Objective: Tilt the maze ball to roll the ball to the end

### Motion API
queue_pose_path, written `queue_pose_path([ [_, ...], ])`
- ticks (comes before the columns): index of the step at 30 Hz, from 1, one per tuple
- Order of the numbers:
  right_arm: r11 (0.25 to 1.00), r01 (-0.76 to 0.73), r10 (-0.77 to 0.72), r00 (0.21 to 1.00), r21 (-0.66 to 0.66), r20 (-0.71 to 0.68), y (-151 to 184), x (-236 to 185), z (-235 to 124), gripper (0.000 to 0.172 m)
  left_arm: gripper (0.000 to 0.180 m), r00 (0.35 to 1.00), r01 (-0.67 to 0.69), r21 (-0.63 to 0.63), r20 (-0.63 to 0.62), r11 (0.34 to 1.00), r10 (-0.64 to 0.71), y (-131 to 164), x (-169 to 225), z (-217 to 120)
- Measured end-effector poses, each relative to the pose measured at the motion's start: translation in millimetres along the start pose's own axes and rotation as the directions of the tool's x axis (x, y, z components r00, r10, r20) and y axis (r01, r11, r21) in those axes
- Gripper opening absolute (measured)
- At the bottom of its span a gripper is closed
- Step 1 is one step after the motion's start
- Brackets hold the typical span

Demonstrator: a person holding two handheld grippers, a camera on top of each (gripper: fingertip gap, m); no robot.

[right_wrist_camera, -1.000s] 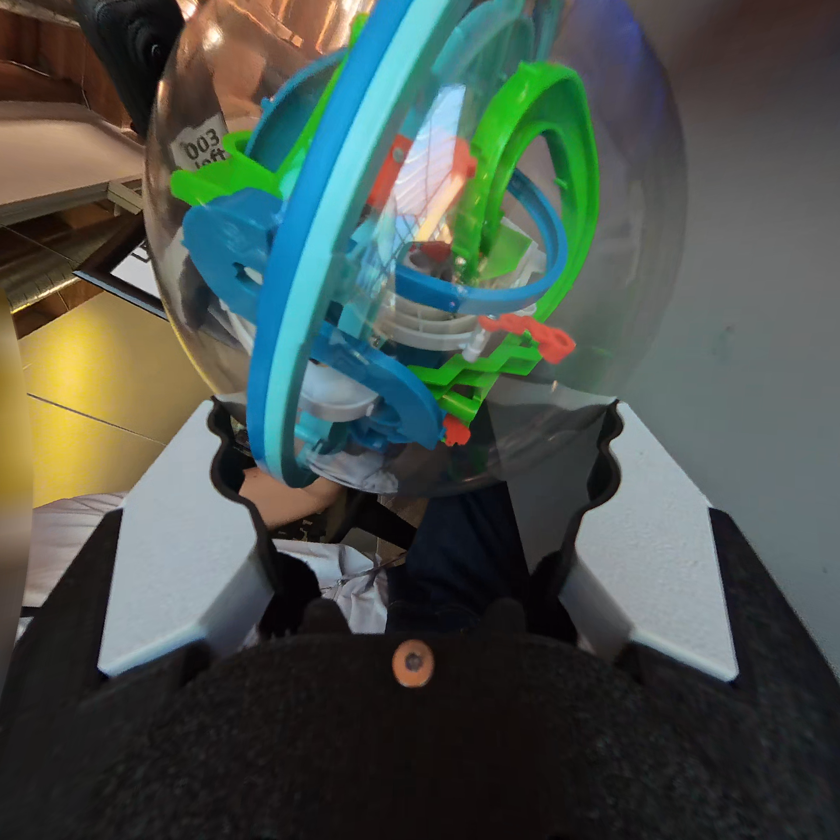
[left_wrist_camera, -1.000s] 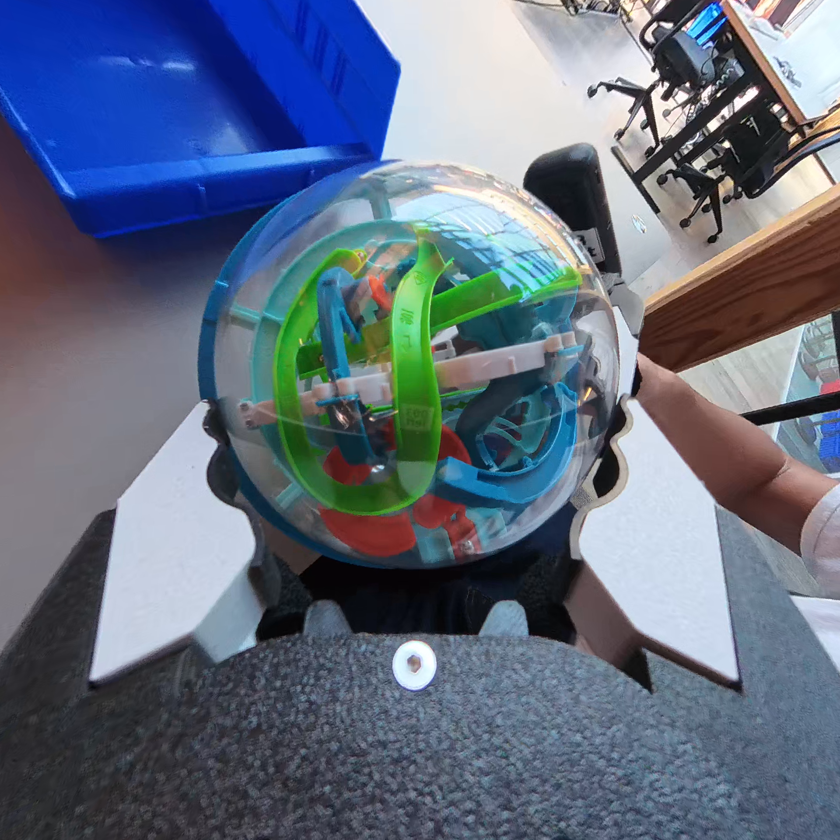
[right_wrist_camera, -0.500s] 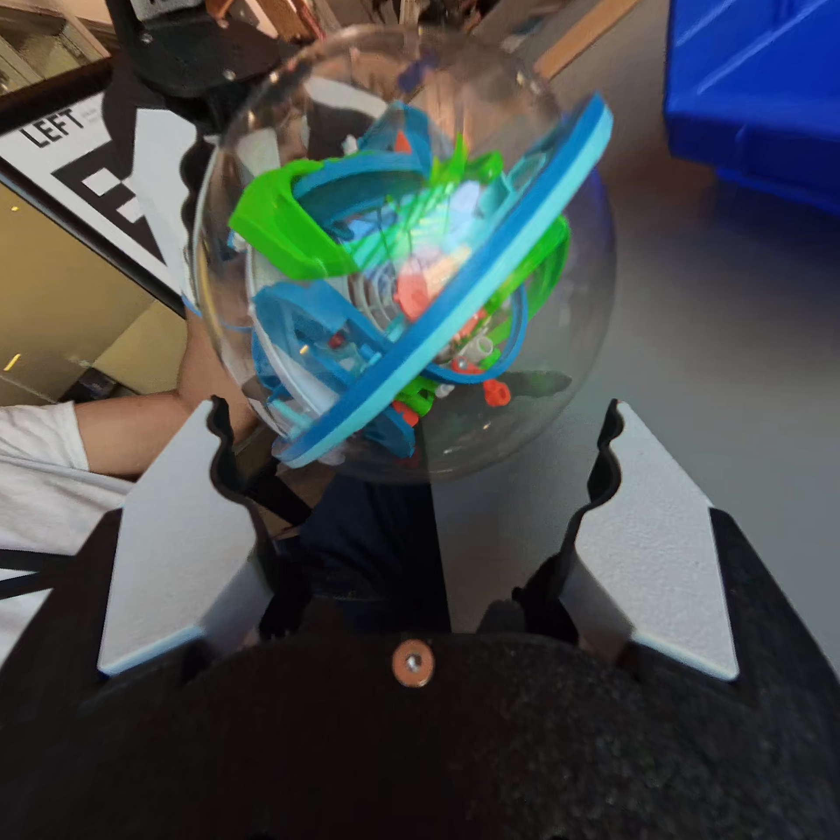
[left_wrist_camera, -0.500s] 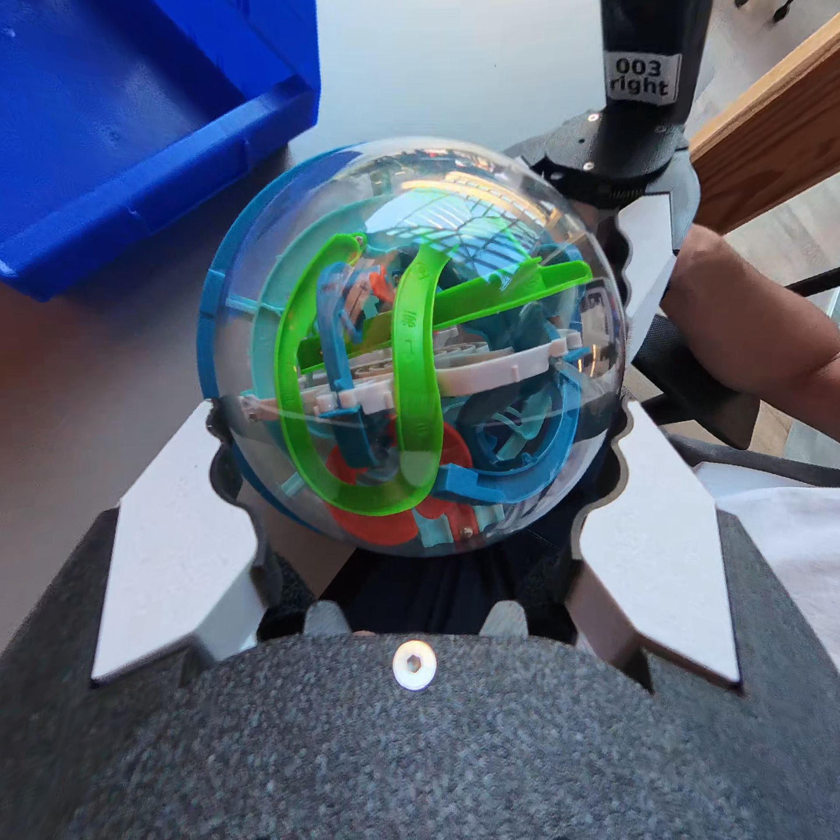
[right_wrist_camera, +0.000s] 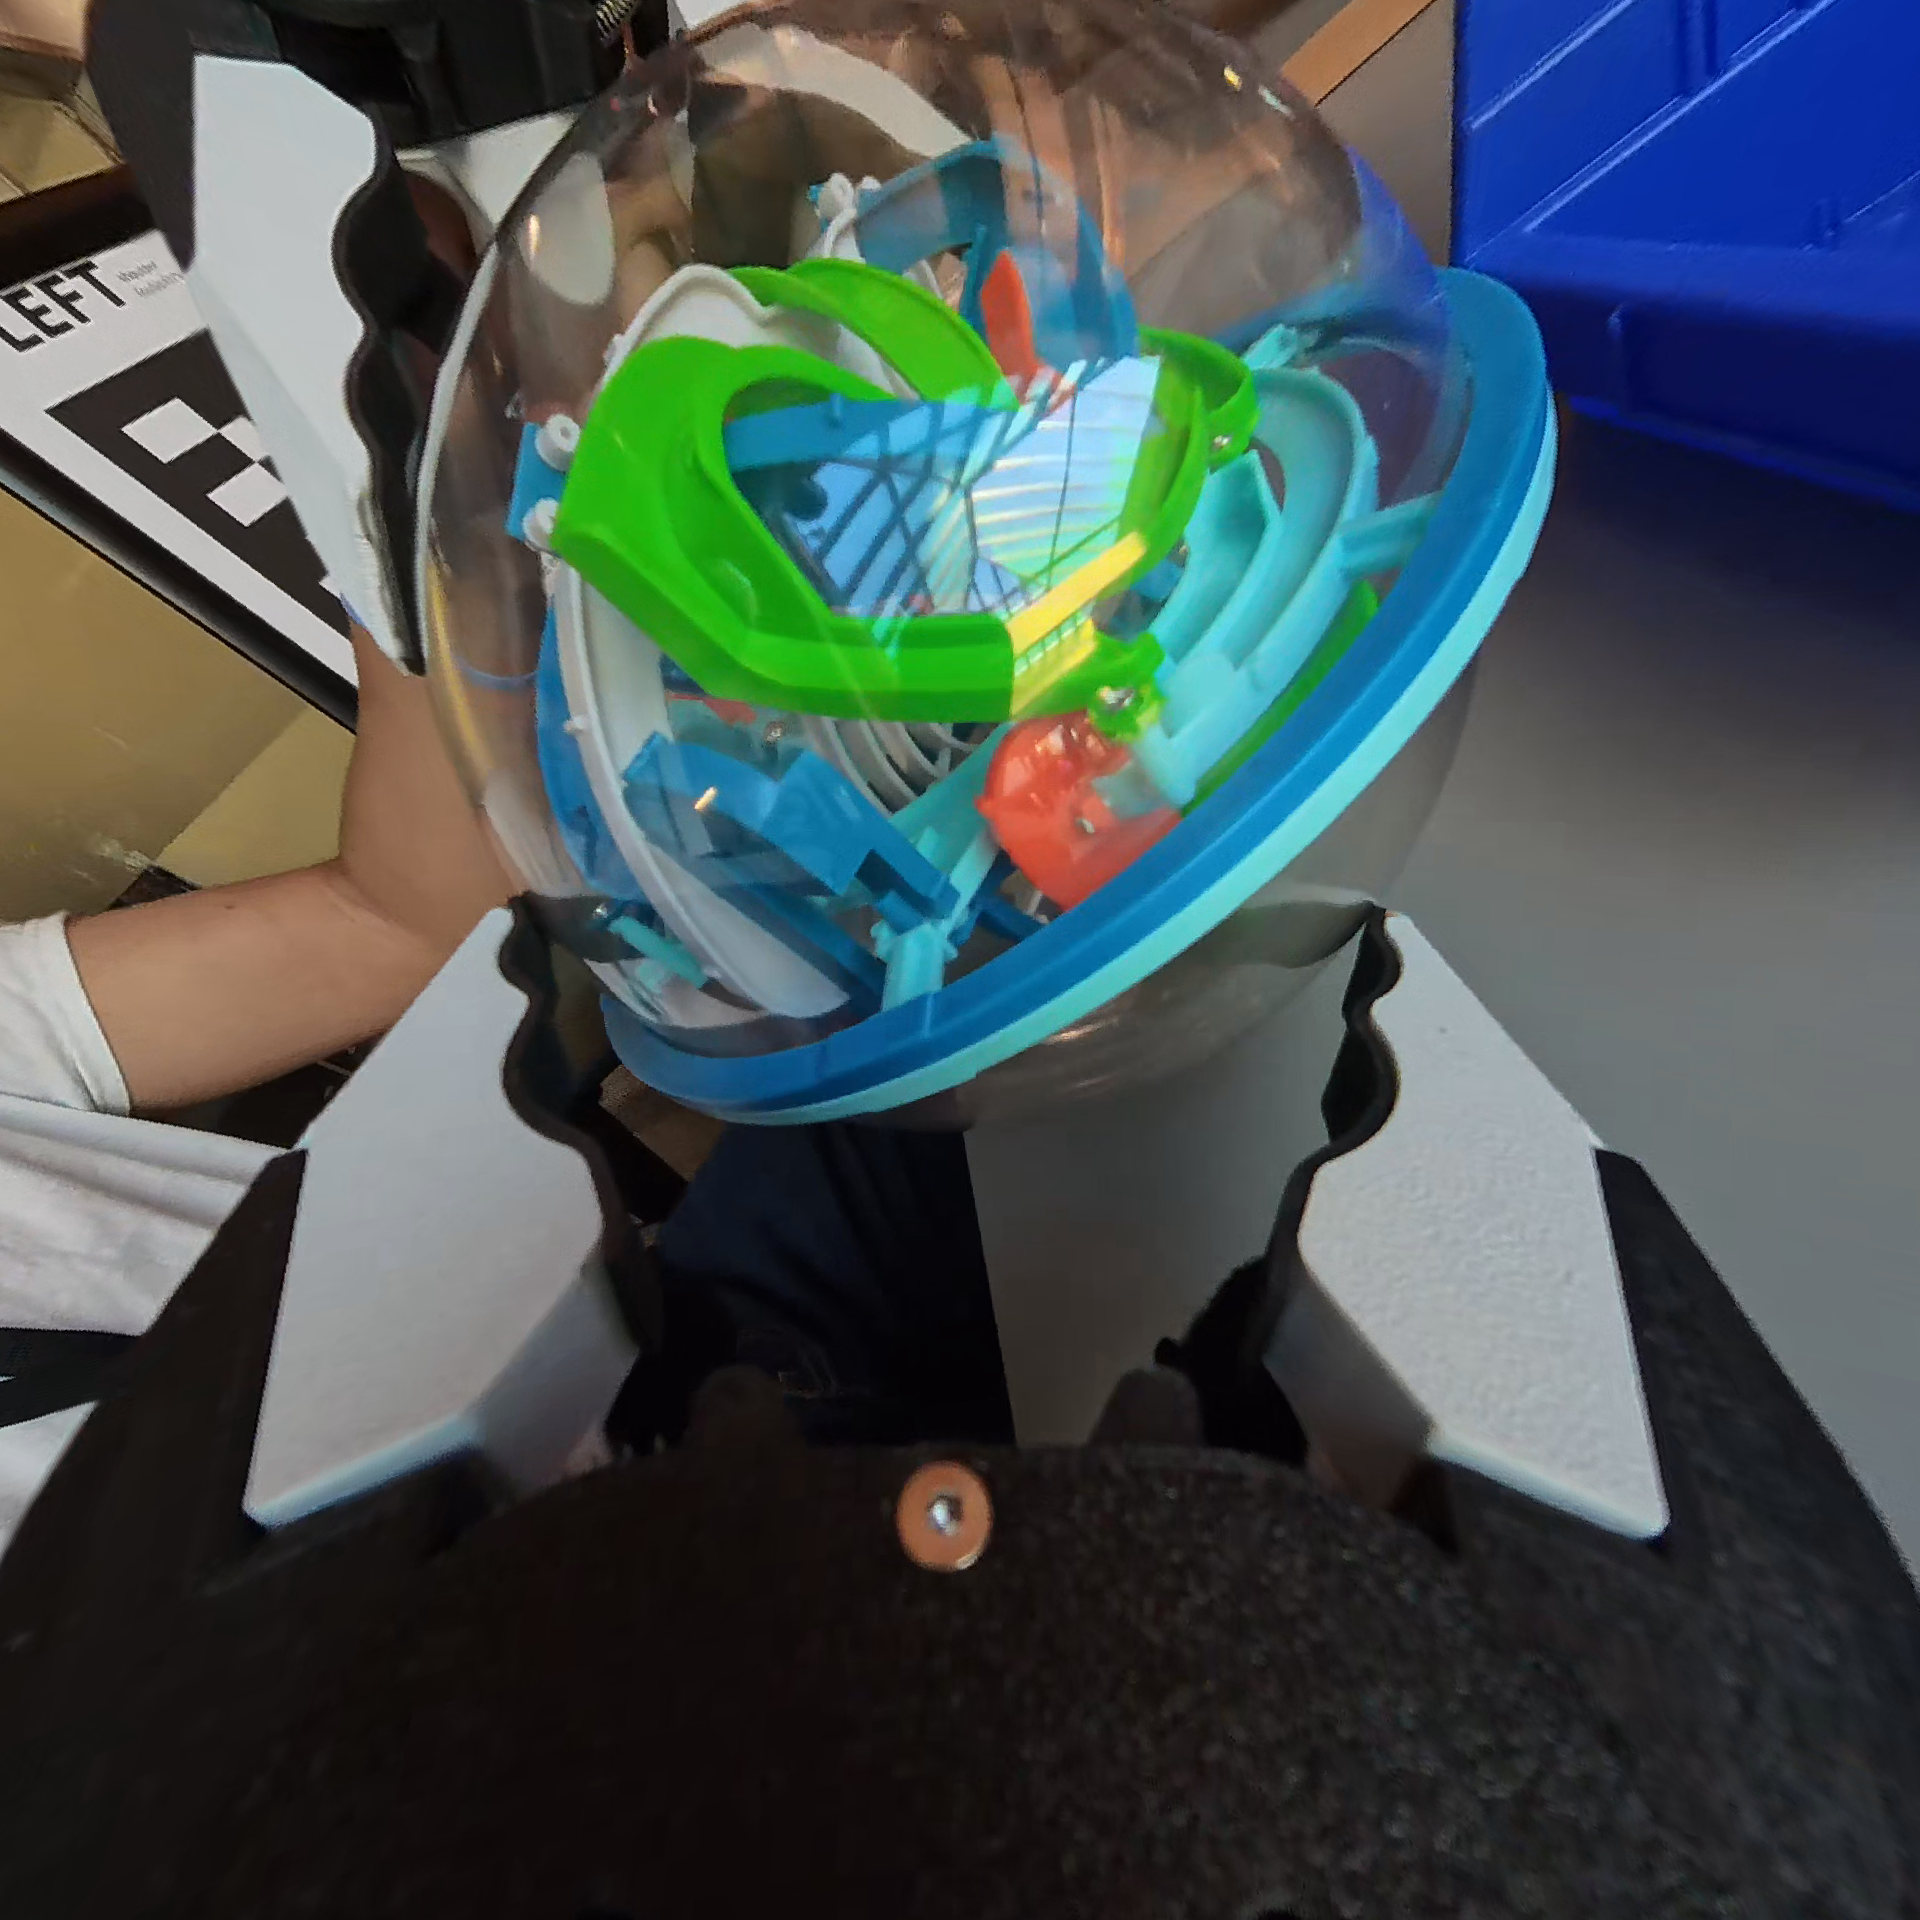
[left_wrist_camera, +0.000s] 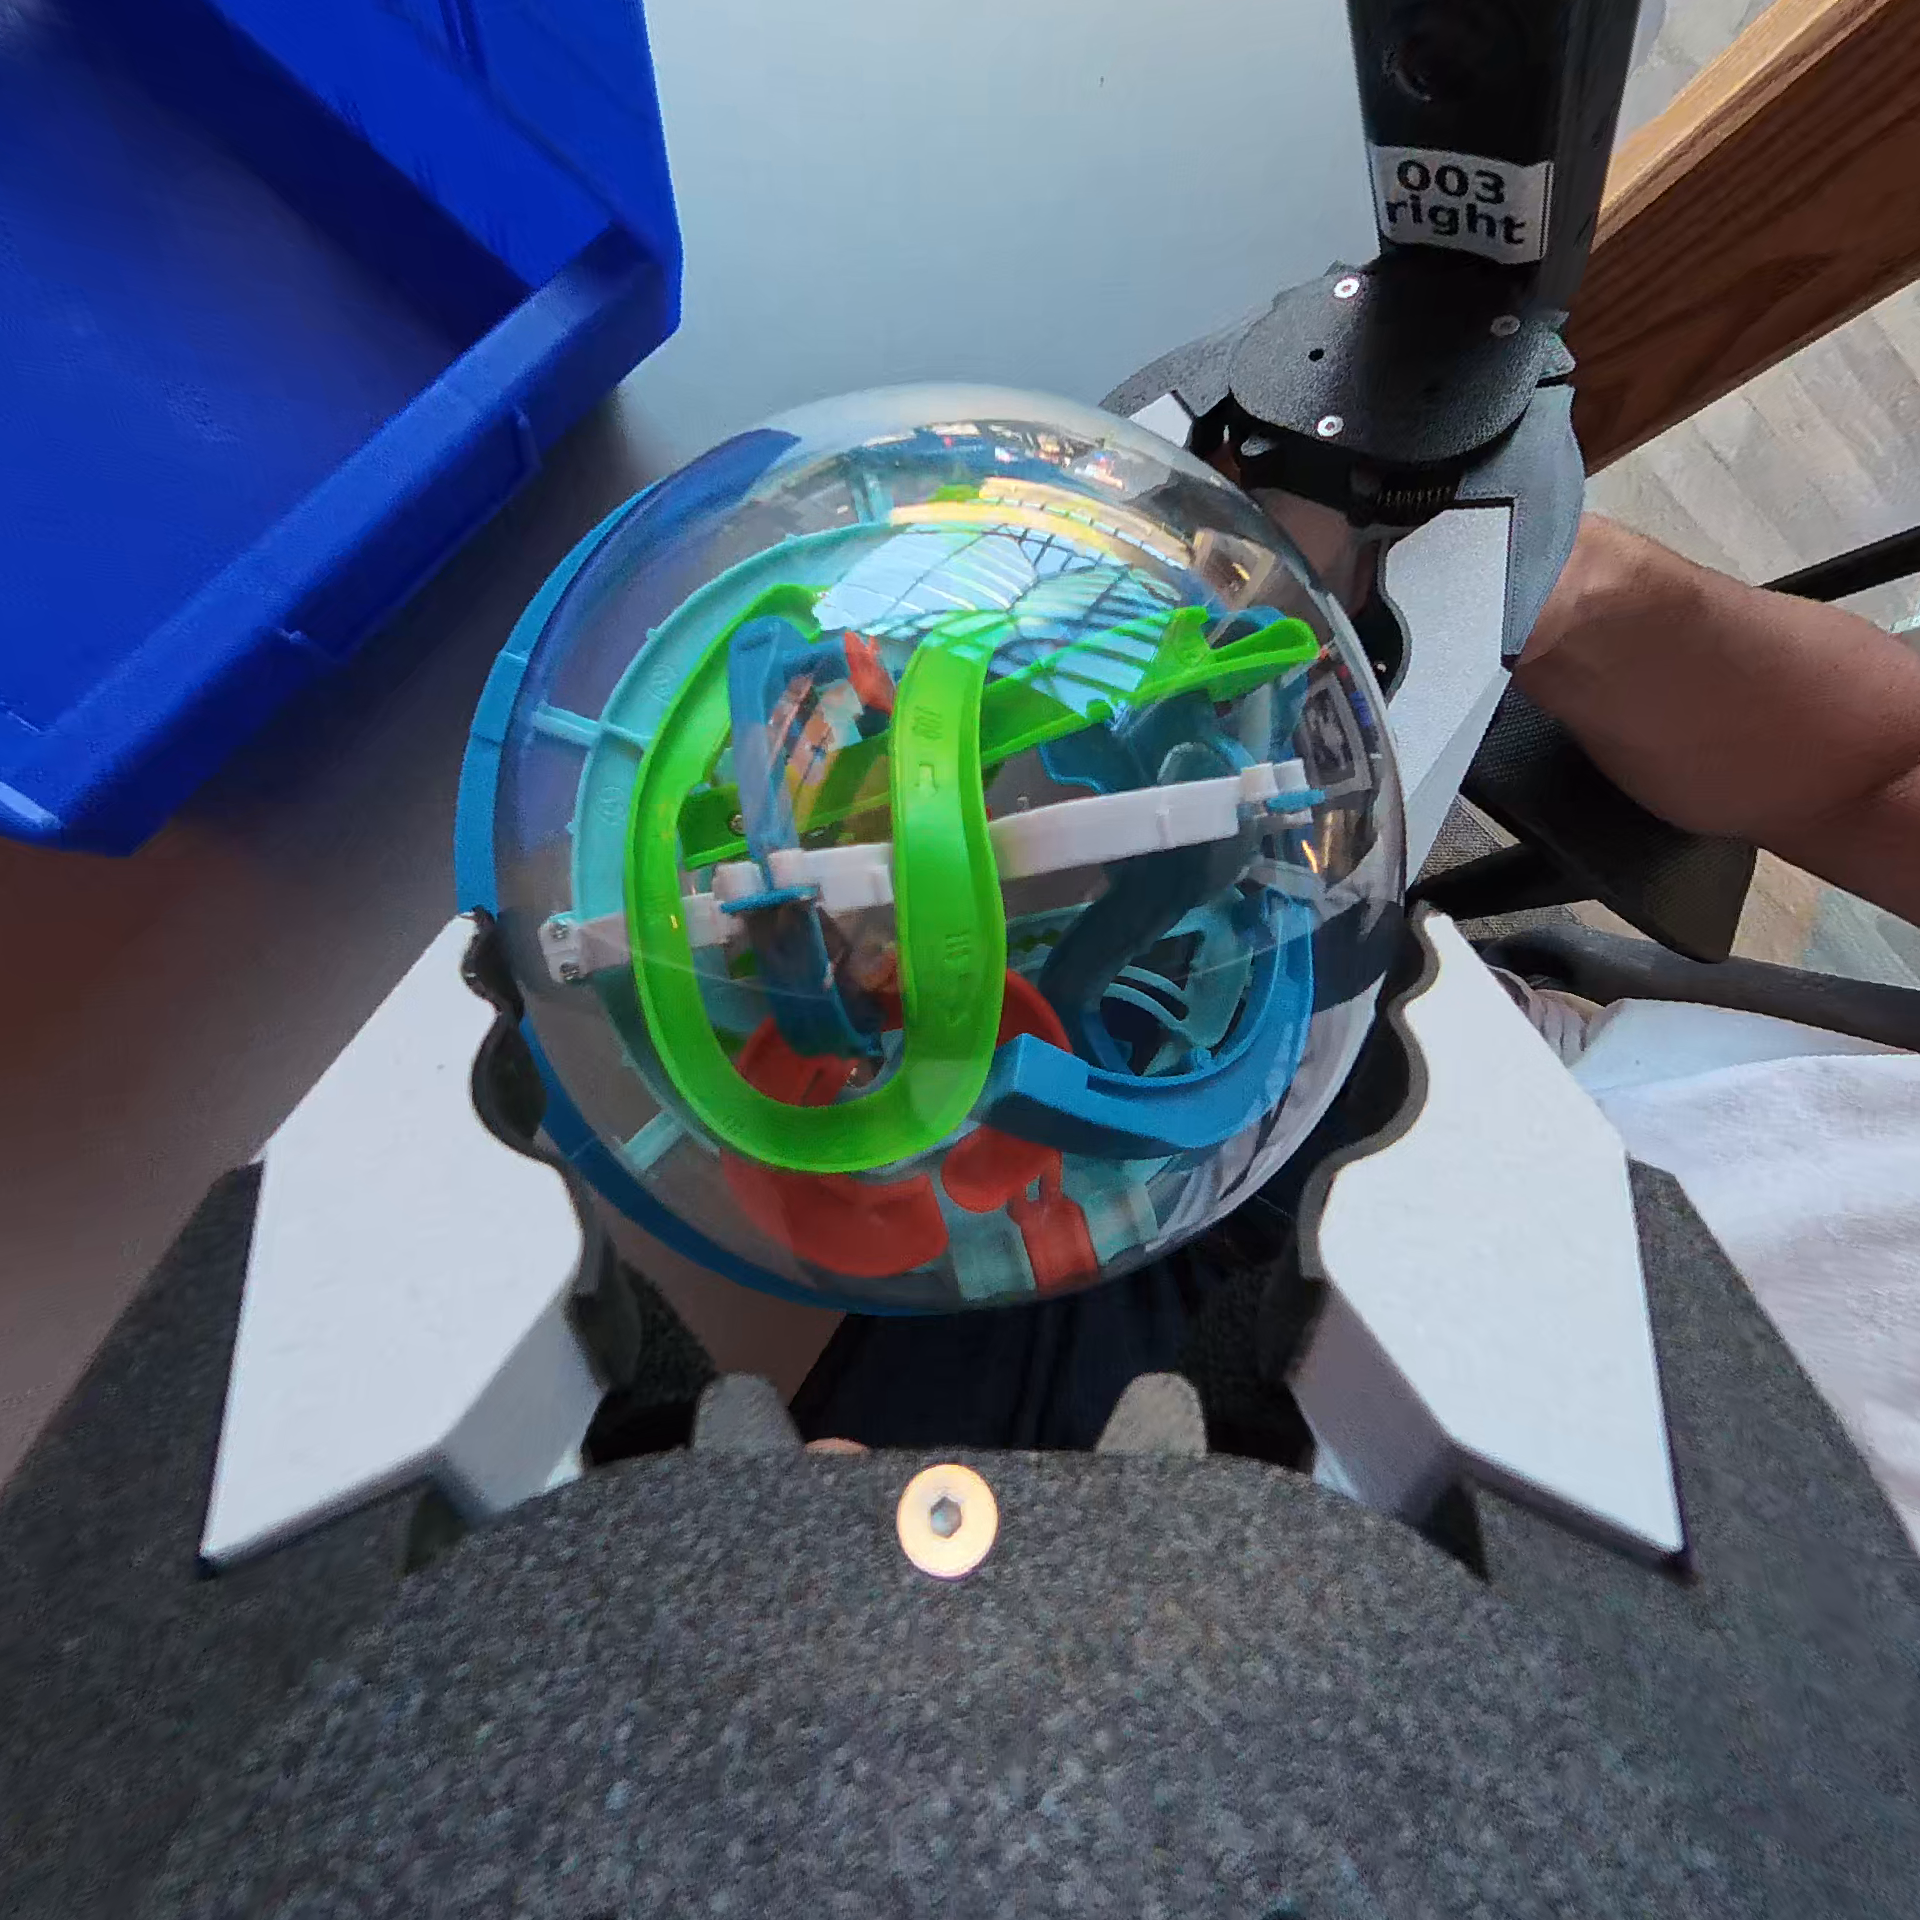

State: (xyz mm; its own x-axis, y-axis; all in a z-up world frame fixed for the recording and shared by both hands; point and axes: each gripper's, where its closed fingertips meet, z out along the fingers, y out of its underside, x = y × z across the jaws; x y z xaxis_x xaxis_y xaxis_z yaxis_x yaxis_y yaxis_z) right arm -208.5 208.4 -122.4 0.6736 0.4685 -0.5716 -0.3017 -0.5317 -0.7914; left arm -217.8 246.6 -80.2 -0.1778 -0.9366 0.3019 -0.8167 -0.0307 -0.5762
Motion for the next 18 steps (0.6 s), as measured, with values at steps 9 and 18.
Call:
queue_pose_path([
  [9, 0.997, 0.078, -0.078, 0.996, -0.004, -0.042, -1.9, -7.5, 6.5, 0.144, 0.156, 1.000, -0.012, 0.069, -0.011, 0.998, 0.013, 15.7, 1.2, -8.5],
  [18, 0.994, 0.105, -0.106, 0.993, -0.024, -0.048, 6.8, -11.0, 5.1, 0.144, 0.156, 0.997, -0.074, 0.092, 0.029, 0.993, 0.072, 16.5, 9.1, -7.2],
])
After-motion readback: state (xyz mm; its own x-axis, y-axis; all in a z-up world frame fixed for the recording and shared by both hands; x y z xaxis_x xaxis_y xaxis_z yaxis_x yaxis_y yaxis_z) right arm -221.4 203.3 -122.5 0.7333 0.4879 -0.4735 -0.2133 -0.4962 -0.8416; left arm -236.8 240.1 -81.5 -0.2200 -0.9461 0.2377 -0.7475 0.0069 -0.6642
